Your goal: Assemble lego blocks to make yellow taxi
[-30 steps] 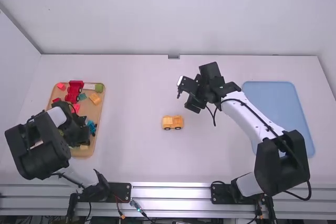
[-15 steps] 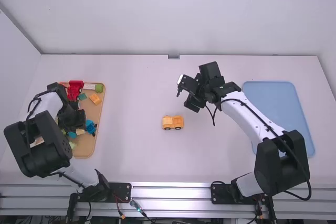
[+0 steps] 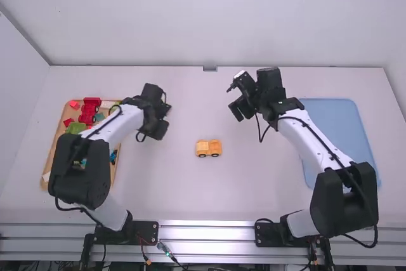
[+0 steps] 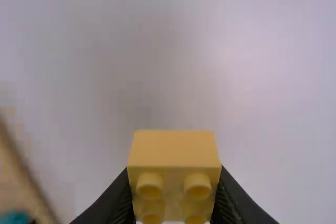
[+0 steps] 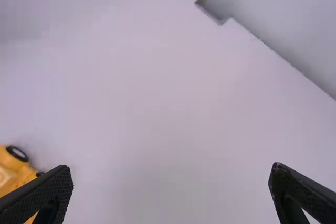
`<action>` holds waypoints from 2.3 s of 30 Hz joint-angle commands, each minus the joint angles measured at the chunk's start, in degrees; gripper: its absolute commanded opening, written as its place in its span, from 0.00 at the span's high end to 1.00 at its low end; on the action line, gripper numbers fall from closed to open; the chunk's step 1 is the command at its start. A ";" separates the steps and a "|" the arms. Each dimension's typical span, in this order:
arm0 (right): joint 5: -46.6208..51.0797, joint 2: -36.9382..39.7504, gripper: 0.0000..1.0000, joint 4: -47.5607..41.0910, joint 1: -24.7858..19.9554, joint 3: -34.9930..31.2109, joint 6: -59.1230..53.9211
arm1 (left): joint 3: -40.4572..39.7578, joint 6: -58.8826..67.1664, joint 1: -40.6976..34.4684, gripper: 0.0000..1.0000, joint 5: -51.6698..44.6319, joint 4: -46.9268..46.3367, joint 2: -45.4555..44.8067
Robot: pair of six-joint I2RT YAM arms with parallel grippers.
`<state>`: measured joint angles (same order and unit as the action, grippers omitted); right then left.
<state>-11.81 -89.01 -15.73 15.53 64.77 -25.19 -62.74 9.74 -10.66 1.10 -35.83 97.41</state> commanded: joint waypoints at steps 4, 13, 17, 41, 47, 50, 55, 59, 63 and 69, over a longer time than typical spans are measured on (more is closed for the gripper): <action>-0.24 8.33 0.01 3.89 -2.54 -6.36 4.94 | -1.73 3.78 -8.33 0.98 -6.78 0.74 -2.05; -1.97 18.80 0.01 20.96 -6.43 -24.33 10.38 | -8.50 20.15 -11.43 0.98 -6.05 -12.76 0.63; -2.69 20.59 0.01 23.39 -7.04 -28.09 10.40 | -7.32 30.38 -11.43 0.98 -10.29 -9.64 1.40; 5.42 40.35 0.01 16.31 -7.08 -33.38 16.44 | -19.82 30.73 -24.39 0.98 -12.28 -0.96 13.86; 12.90 51.69 0.01 16.55 -5.01 -38.14 18.51 | -27.80 30.56 -27.91 0.98 -12.04 -5.05 21.62; 13.57 58.73 0.01 16.26 -4.11 -40.54 17.25 | -31.95 30.82 -29.53 0.98 -12.35 -7.39 25.33; 13.60 67.87 0.01 13.70 -4.22 -42.99 17.29 | -36.39 31.04 -32.83 0.98 -10.34 -9.14 30.23; 13.18 70.93 0.01 12.98 -5.97 -44.28 17.51 | -38.27 31.01 -34.80 0.98 -7.65 -9.62 33.57; 12.63 71.38 0.01 12.02 -7.48 -44.28 17.46 | -38.42 31.06 -36.02 0.98 -7.67 -9.77 34.73; 11.47 71.38 0.01 12.02 -8.00 -44.28 17.25 | -38.51 31.26 -36.20 0.68 -6.05 -8.28 34.69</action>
<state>0.16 -18.04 -3.86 7.64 21.04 -7.94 -100.44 40.34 -47.13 -5.72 -44.03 131.68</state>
